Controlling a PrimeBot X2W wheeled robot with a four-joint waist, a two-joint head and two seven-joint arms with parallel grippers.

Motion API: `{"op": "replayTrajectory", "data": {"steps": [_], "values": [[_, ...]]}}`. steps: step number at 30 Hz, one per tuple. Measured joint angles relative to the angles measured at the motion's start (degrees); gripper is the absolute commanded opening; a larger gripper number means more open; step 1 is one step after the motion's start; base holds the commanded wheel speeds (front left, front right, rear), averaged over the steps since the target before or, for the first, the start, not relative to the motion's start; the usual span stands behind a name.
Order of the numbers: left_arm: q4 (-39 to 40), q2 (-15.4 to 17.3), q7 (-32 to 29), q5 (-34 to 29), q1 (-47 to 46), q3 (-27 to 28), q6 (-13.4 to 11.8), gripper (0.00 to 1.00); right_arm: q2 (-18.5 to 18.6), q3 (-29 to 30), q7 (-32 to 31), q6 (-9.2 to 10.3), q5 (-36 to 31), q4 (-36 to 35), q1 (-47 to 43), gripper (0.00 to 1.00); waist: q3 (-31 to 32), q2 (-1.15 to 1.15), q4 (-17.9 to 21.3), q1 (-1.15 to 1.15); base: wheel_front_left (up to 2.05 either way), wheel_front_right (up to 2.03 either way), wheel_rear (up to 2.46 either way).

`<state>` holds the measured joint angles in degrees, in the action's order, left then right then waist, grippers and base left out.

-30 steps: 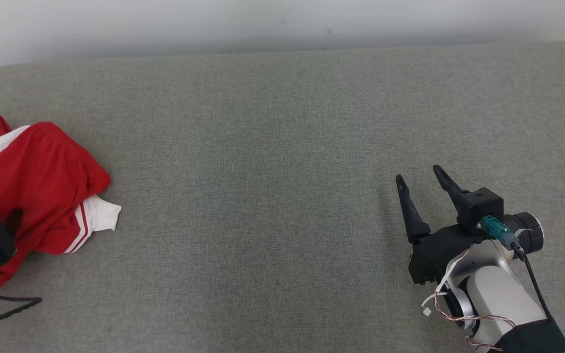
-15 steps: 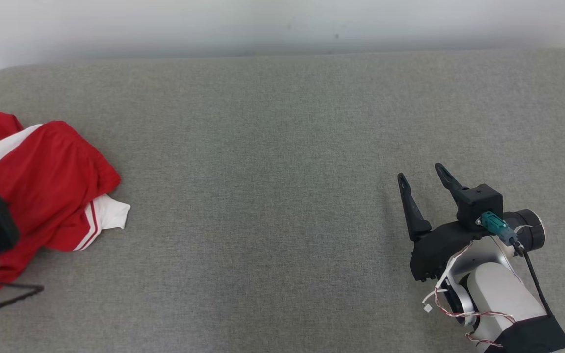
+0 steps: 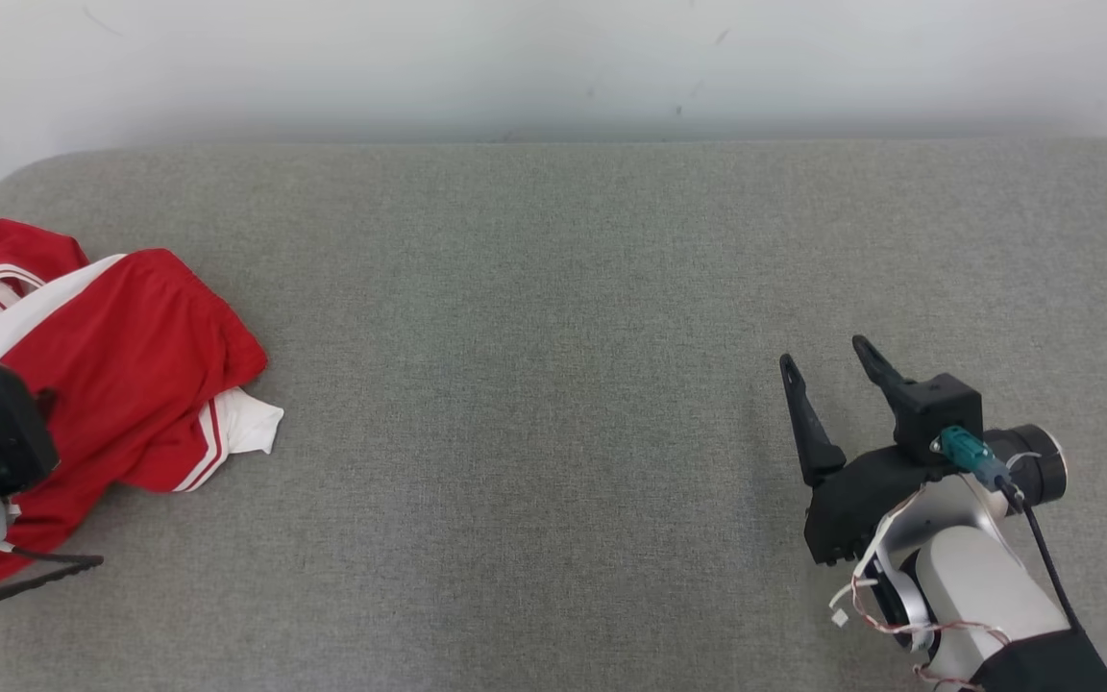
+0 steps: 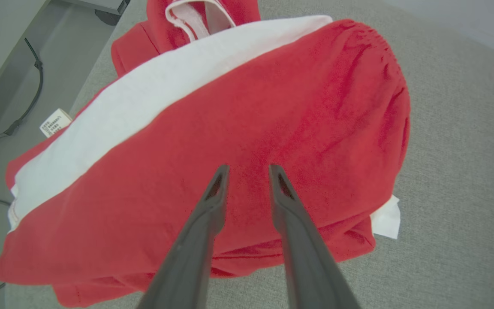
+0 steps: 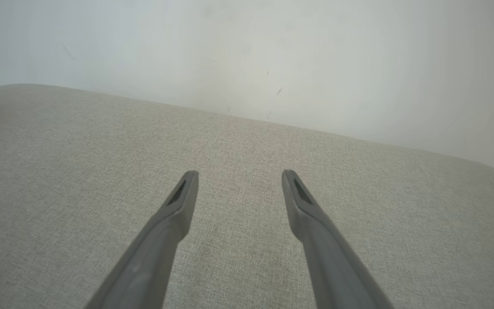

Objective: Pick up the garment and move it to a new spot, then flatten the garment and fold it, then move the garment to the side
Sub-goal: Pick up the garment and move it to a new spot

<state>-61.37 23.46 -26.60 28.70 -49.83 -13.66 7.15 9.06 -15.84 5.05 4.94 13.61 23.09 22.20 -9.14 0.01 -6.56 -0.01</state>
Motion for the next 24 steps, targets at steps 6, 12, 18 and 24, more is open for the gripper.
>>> {"op": "replayTrajectory", "data": {"steps": [6,12,18,24], "values": [[-0.5,0.4,-4.4,2.3,-0.1,-0.8,0.0,1.00,0.3,-0.4,-0.5,-0.03,0.0,-0.9,-0.8,1.00,-1.1,0.00,0.1,0.01,0.00,0.00,0.00],[-1.3,1.2,-8.4,4.5,-0.1,-2.1,0.0,1.00,0.5,-0.7,-1.1,-0.15,0.0,-1.2,-0.7,1.00,-1.9,0.00,0.9,0.00,0.00,0.00,0.00],[-2.5,1.4,-10.3,5.3,-0.1,-2.8,0.0,1.00,0.6,-1.0,-1.6,-0.18,-0.1,-2.0,-0.5,1.00,-2.6,0.00,2.0,0.00,0.00,0.00,0.00],[-1.7,1.5,-11.2,5.7,0.0,-5.1,0.0,0.00,1.0,-0.8,-2.1,-0.15,-0.1,-2.7,-0.5,1.00,-3.3,0.00,2.4,0.01,0.00,0.00,0.00]]}}
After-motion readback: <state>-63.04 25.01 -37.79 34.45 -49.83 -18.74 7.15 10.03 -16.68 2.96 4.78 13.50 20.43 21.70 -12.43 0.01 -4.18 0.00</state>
